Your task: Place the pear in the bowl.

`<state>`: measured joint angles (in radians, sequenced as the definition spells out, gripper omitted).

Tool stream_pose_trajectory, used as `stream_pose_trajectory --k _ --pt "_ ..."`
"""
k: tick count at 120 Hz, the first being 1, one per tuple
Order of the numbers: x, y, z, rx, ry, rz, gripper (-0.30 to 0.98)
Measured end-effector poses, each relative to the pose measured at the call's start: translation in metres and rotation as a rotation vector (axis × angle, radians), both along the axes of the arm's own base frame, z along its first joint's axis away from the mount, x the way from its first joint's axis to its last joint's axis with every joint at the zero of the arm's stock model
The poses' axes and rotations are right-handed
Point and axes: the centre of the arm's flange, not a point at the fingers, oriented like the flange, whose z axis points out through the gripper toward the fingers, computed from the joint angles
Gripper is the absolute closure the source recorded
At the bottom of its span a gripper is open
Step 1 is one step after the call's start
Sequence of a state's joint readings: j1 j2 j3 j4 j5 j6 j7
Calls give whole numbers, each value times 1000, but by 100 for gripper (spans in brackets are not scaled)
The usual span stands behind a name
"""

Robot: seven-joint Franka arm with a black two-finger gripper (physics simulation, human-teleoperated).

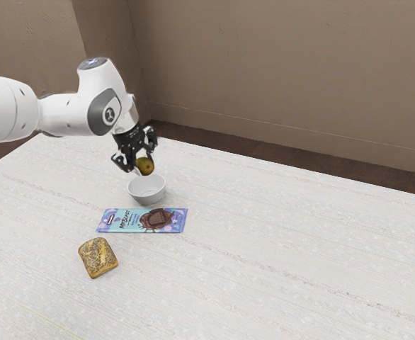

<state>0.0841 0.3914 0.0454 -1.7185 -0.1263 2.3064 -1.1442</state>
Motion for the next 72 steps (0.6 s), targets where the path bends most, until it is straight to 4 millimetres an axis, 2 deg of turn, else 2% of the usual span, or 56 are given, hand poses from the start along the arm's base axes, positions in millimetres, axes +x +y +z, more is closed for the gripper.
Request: stream_pose_trajectory --k 9,20,41,62,72 --pt "5 15 -15 -17 14 19 40" --pt "11 27 -25 -29 18 26 39" --pt "25 36 -44 -47 18 12 36" --pt "26 39 -48 -57 17 -6 25" --pt "25 39 -41 -55 7 -21 18"
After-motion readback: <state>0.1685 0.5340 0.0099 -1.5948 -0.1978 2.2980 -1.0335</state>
